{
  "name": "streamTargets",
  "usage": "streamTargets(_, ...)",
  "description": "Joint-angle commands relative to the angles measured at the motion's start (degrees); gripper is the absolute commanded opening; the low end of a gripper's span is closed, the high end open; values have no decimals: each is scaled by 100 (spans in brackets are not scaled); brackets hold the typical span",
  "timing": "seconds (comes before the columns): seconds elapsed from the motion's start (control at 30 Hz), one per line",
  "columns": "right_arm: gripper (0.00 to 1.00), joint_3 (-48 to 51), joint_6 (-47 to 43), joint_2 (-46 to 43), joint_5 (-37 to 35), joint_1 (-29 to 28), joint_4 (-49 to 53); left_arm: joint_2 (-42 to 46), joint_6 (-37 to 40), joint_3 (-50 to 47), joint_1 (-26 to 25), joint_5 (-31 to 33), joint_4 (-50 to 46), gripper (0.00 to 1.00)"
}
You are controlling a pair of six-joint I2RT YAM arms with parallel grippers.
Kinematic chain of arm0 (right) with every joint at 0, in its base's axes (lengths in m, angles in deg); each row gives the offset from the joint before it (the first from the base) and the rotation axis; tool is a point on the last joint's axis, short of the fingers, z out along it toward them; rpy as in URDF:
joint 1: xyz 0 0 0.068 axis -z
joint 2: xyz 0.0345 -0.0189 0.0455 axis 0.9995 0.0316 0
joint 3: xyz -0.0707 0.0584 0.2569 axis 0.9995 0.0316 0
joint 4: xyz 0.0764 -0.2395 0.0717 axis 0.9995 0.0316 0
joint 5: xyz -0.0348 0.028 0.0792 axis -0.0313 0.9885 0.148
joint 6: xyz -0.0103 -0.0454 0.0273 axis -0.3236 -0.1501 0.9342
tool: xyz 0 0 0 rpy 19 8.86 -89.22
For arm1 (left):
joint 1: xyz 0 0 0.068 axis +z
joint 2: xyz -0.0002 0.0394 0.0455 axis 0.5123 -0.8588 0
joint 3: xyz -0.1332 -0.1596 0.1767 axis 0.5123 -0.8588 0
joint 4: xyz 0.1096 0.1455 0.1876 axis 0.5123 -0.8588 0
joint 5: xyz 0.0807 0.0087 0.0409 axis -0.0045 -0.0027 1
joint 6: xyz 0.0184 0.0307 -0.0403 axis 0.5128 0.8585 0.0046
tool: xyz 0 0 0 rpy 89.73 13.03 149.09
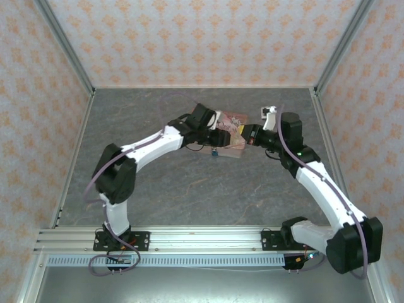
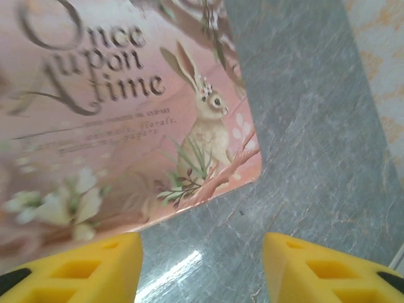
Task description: Unlock a padlock with a key
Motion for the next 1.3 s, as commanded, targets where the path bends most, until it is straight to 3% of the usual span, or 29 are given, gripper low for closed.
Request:
streamTargets(0.0, 0, 155, 381, 305, 371, 25, -900, 713, -96, -737, 133, 581, 1018, 58)
streamTargets(0.23, 0, 59, 485, 1487, 470, 24, -1441, 1372, -202, -2050, 142, 1035, 1670, 73)
streamTargets(0.4, 0, -43, 326, 2180, 403, 56, -1612, 1155, -406, -2419, 143, 838, 1983, 73)
streamTargets(0.63, 0, 185, 670, 2857, 727, 300, -2589, 700, -806, -2647, 143, 680, 2642, 73)
streamTargets(0.93, 0, 147, 339, 3111, 569, 305, -1899, 338, -863, -2656, 143, 657, 2935, 73)
streamTargets(1.27, 0, 480, 523, 3246, 528, 247, -1802, -92, -872, -2592, 134, 568, 3201, 72)
